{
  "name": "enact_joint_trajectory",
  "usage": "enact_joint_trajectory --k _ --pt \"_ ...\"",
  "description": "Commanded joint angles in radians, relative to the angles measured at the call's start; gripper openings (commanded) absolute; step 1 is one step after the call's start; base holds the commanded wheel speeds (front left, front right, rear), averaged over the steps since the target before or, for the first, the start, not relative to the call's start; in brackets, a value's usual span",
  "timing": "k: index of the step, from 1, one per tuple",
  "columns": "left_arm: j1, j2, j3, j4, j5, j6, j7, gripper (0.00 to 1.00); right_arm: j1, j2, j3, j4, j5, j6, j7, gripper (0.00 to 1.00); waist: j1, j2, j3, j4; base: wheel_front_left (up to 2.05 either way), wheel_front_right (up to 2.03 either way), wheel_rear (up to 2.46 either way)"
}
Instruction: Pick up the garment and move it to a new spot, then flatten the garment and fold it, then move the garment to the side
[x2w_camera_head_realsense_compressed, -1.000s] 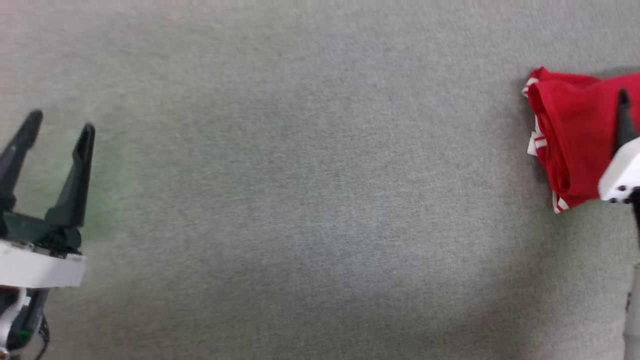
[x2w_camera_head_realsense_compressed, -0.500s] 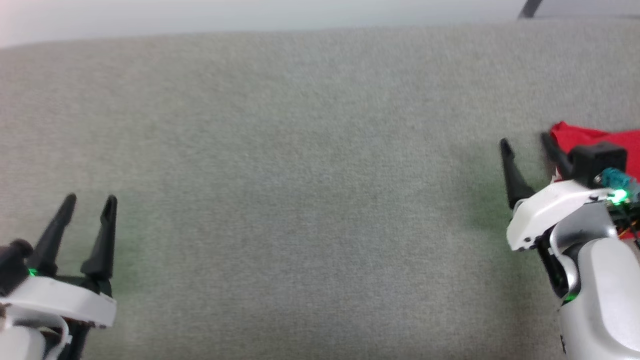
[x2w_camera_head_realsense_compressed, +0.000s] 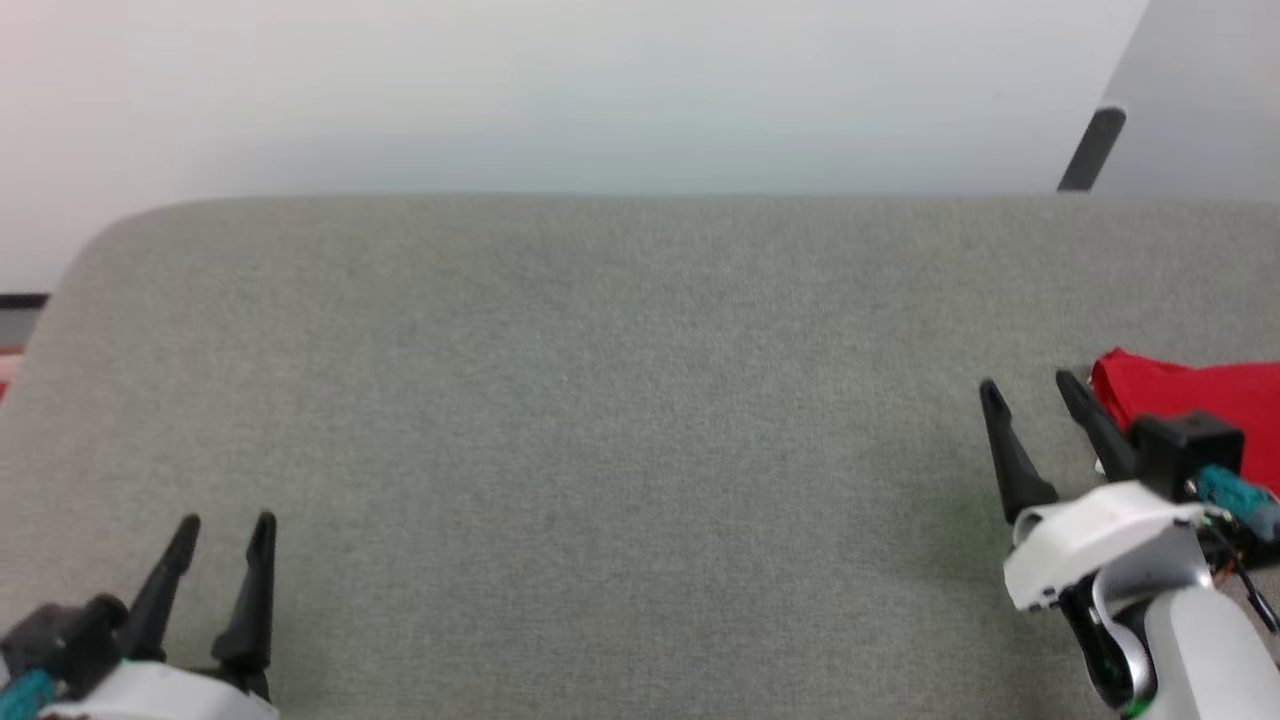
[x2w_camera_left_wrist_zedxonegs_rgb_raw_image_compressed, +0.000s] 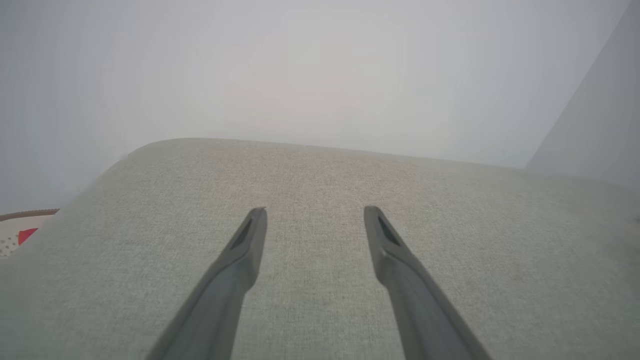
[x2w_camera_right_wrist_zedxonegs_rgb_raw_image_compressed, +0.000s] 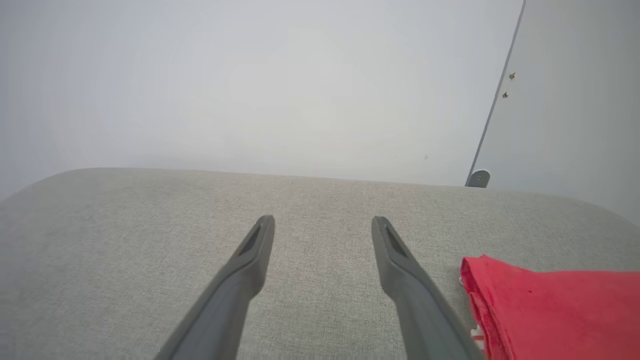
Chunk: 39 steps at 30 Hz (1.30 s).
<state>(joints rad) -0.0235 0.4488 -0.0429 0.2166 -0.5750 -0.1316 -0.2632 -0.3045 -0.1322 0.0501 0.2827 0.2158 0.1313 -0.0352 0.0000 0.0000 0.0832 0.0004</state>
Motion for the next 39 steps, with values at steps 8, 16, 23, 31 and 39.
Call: enact_joint_trajectory --k 8,16,23,31,39 --pt "0.116 -0.047 0.054 -0.072 0.05 0.003 -0.001 1.0 0.139 -0.019 -0.032 -0.085 0.045 -0.001 -0.008 1.0 0.0 0.0 -0.085 0.029 0.0 0.0 0.0" --pt "0.216 -0.065 0.097 -0.165 0.072 0.003 -0.001 1.0 0.269 -0.028 -0.081 -0.208 0.056 -0.001 0.023 1.0 0.0 0.0 -0.093 0.028 0.0 0.0 0.0" --pt "0.286 -0.08 0.127 -0.228 0.093 0.003 -0.001 1.0 0.348 -0.003 -0.129 -0.31 0.047 -0.001 0.043 1.0 0.0 0.0 -0.09 0.018 0.0 0.0 0.0" --pt "0.302 -0.086 0.137 -0.244 0.093 0.003 -0.001 1.0 0.37 0.017 -0.14 -0.348 0.042 -0.001 0.048 1.0 0.0 0.0 -0.085 0.011 0.0 0.0 0.0" --pt "0.29 -0.086 0.129 -0.235 0.092 0.003 -0.001 1.0 0.359 0.022 -0.139 -0.346 0.046 -0.001 0.044 1.0 0.0 0.0 -0.084 0.011 0.0 0.0 0.0"
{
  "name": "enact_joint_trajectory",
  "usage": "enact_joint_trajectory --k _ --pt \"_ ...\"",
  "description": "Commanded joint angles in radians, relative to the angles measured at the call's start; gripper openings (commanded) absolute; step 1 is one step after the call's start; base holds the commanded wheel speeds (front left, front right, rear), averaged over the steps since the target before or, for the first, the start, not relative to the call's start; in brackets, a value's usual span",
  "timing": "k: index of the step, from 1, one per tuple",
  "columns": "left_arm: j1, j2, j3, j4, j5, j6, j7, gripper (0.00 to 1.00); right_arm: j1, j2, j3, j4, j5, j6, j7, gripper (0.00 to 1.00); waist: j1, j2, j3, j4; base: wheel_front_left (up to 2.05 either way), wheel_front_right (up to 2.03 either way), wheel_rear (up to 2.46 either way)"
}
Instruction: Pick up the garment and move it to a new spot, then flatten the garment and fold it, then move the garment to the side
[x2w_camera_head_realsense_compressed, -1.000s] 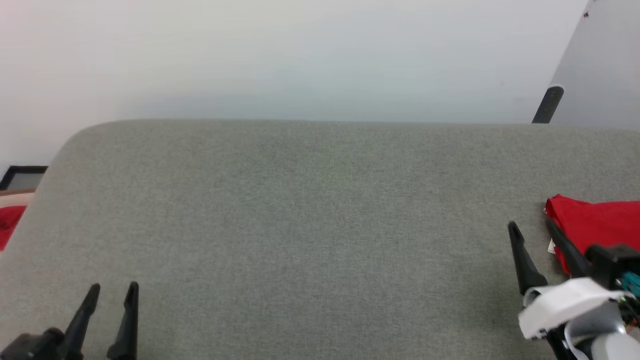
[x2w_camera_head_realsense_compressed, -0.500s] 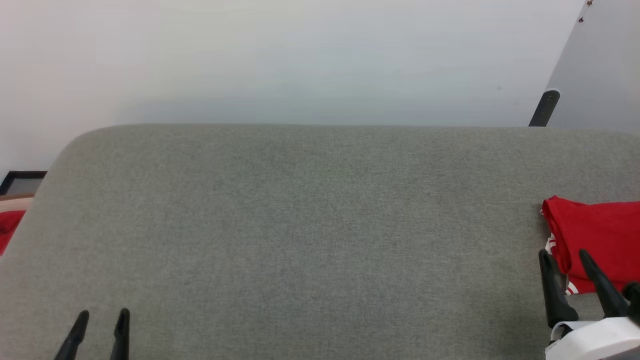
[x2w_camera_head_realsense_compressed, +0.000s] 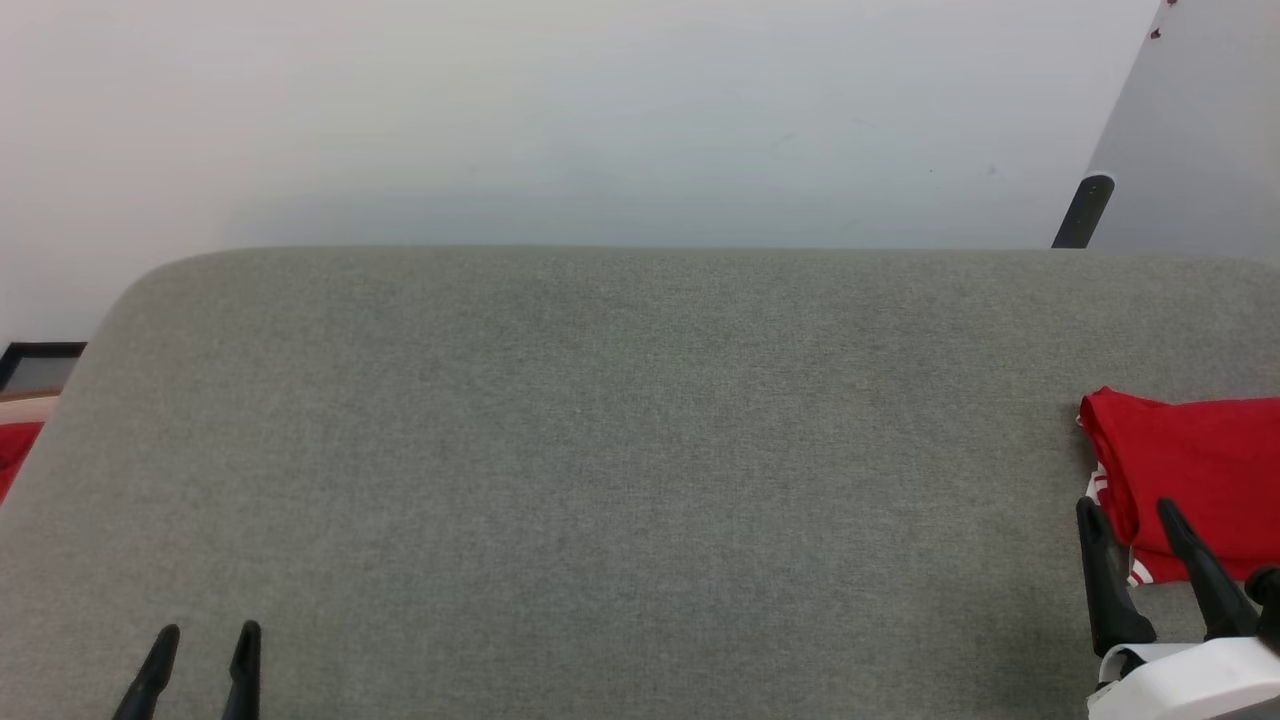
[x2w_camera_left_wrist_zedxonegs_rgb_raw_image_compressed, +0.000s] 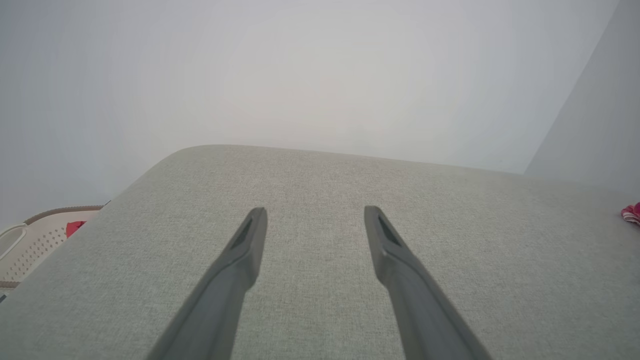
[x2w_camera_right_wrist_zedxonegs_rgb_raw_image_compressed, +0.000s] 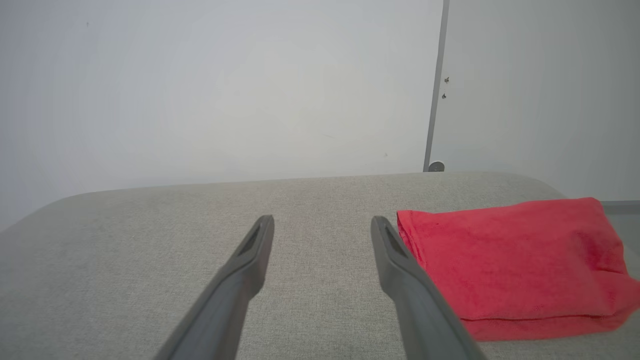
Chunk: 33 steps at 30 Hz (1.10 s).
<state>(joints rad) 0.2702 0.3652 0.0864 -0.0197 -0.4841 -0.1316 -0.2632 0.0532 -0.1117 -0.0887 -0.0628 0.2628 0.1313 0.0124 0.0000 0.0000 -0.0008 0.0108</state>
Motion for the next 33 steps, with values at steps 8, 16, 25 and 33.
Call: enact_joint_trajectory --k 8,16,25,33 --pt "-0.014 -0.006 0.004 -0.003 0.001 0.003 -0.001 1.0 -0.013 0.006 -0.001 0.004 0.001 -0.001 -0.007 1.0 0.0 0.0 0.001 0.002 0.0 0.0 0.0" --pt "-0.018 -0.01 0.009 -0.002 -0.006 0.003 -0.001 1.0 -0.025 0.01 0.001 0.009 0.002 -0.001 -0.011 1.0 0.0 0.0 0.006 0.001 0.0 0.0 0.0" --pt "-0.016 -0.014 0.01 0.006 -0.005 0.0 0.0 0.0 -0.02 0.019 0.01 0.017 0.0 0.0 -0.012 0.0 0.0 0.0 0.012 -0.003 0.0 0.0 0.0" --pt "-0.036 -0.06 -0.004 0.048 -0.085 0.001 0.023 0.0 -0.017 0.029 0.005 0.07 0.09 0.0 -0.002 0.0 0.0 0.0 0.012 -0.003 0.0 0.0 0.0"
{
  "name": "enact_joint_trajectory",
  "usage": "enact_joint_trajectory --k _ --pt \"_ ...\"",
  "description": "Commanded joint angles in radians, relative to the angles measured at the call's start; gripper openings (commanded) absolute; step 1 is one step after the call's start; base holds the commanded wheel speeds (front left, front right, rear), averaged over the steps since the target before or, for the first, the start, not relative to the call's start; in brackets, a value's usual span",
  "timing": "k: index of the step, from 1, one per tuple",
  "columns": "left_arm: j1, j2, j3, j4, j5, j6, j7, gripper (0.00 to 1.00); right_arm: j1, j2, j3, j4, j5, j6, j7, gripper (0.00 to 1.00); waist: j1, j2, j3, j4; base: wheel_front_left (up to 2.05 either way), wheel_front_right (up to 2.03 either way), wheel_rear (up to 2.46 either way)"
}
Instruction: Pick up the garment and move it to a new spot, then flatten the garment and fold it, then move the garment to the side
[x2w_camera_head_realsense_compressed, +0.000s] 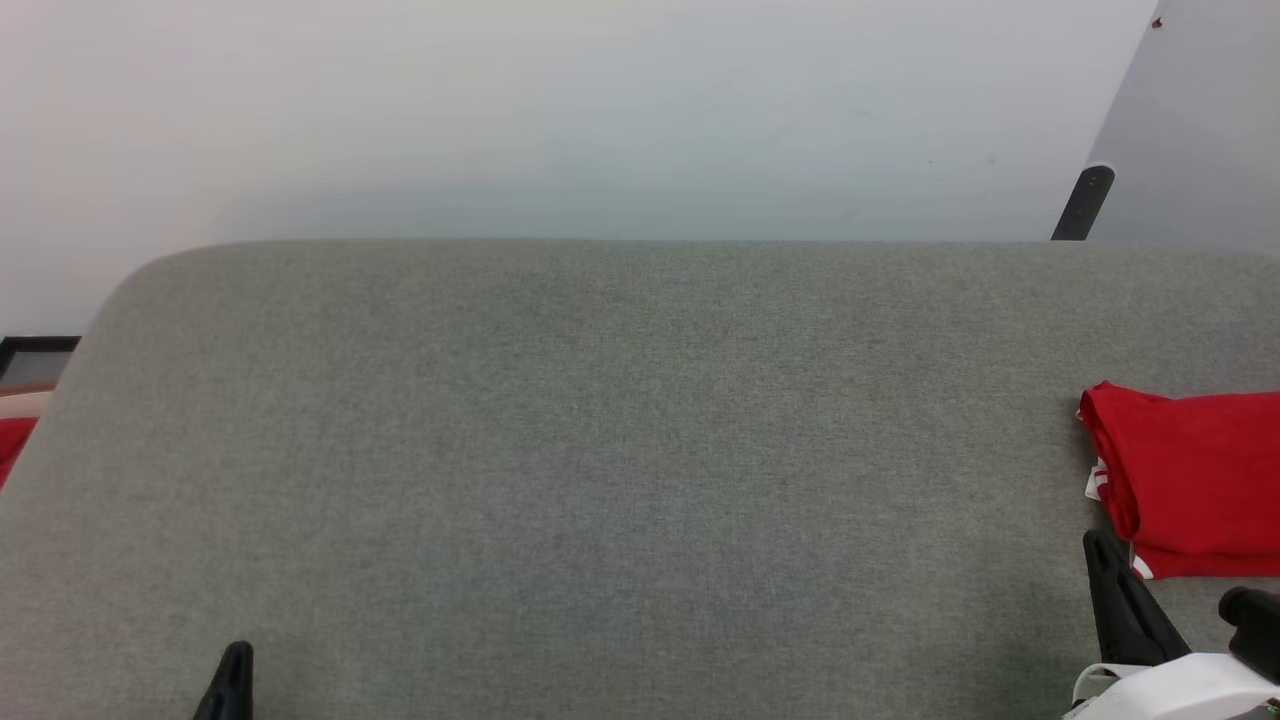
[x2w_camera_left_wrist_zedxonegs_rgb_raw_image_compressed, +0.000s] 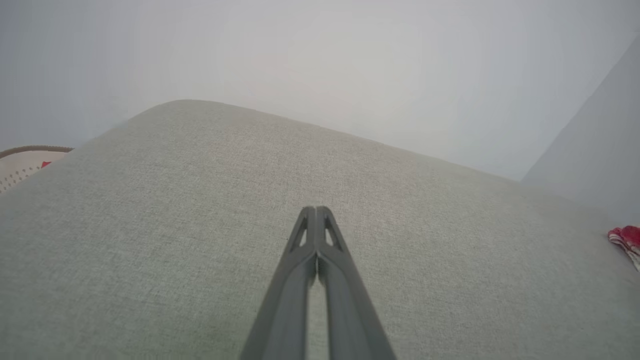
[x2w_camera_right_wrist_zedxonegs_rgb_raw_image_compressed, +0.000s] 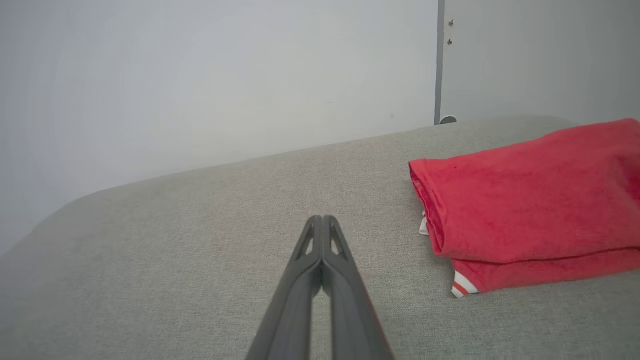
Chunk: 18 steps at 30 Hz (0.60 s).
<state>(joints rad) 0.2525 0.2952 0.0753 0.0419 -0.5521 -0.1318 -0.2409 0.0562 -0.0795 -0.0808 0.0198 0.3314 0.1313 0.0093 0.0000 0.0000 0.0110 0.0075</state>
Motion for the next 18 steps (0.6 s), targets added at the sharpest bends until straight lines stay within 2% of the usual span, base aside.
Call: enact_joint_trajectory --k 1,18 --pt "-0.023 0.007 0.007 -0.01 -0.032 0.001 0.005 0.0 -0.022 -0.002 -0.004 -0.009 0.04 0.0 0.003 0.0 0.0 0.0 0.0 0.0 0.0 0.0 0.0" --pt "-0.103 -0.044 0.008 0.043 -0.27 0.001 0.079 0.0 -0.056 0.005 -0.009 0.041 0.32 0.0 0.025 0.0 0.0 0.0 -0.001 -0.001 0.0 0.0 0.0"
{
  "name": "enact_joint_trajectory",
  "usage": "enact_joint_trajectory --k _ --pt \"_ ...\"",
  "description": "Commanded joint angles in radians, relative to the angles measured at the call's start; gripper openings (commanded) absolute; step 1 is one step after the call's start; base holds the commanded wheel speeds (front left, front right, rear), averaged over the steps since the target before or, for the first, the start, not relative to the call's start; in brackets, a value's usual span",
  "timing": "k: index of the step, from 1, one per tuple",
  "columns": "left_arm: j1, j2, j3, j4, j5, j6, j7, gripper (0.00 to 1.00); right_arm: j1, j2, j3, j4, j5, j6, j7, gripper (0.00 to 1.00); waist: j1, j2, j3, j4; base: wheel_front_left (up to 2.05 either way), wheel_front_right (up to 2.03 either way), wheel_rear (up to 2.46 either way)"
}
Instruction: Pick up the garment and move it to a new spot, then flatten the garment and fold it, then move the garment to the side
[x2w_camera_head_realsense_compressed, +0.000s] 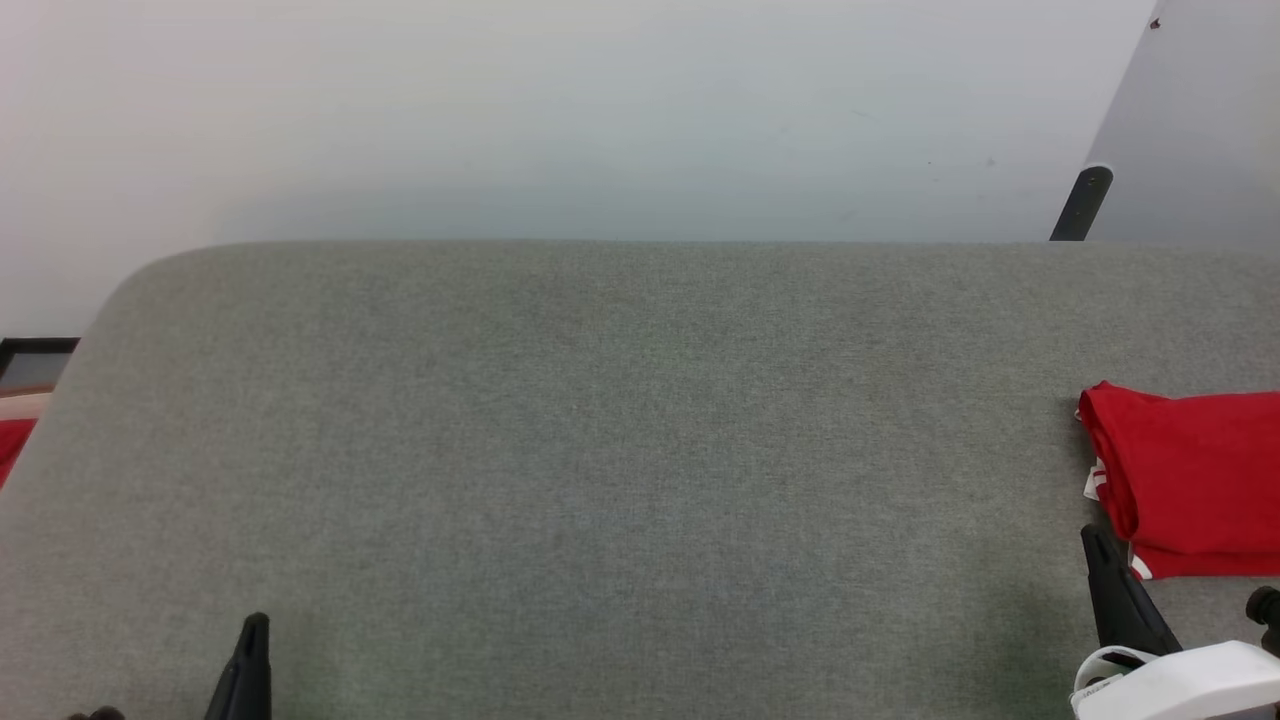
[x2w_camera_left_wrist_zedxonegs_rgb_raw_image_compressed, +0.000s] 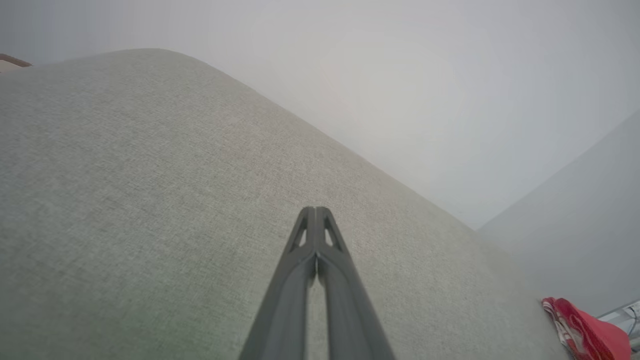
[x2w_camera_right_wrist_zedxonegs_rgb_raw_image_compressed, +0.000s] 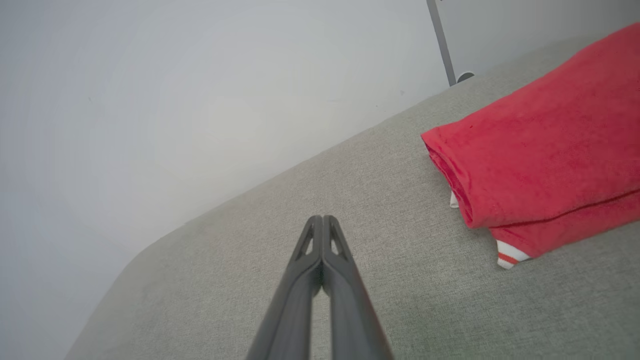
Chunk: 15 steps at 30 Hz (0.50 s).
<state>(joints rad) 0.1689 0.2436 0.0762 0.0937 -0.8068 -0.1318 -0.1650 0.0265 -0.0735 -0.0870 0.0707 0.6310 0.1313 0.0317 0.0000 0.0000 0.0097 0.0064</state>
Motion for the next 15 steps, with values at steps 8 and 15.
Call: enact_joint_trajectory --k 8,15 --pt "-0.051 -0.014 0.009 0.009 -0.112 0.001 0.034 0.0 -0.04 0.001 -0.006 0.011 0.135 0.0 0.011 0.0 0.0001 0.0 -0.001 0.0 0.0 0.0 0.0" --pt "-0.076 -0.032 0.01 0.023 -0.189 0.001 0.059 0.0 -0.052 0.004 -0.009 0.029 0.228 0.0 0.019 0.0 0.0001 0.0 -0.001 -0.001 0.0 0.0 0.0"
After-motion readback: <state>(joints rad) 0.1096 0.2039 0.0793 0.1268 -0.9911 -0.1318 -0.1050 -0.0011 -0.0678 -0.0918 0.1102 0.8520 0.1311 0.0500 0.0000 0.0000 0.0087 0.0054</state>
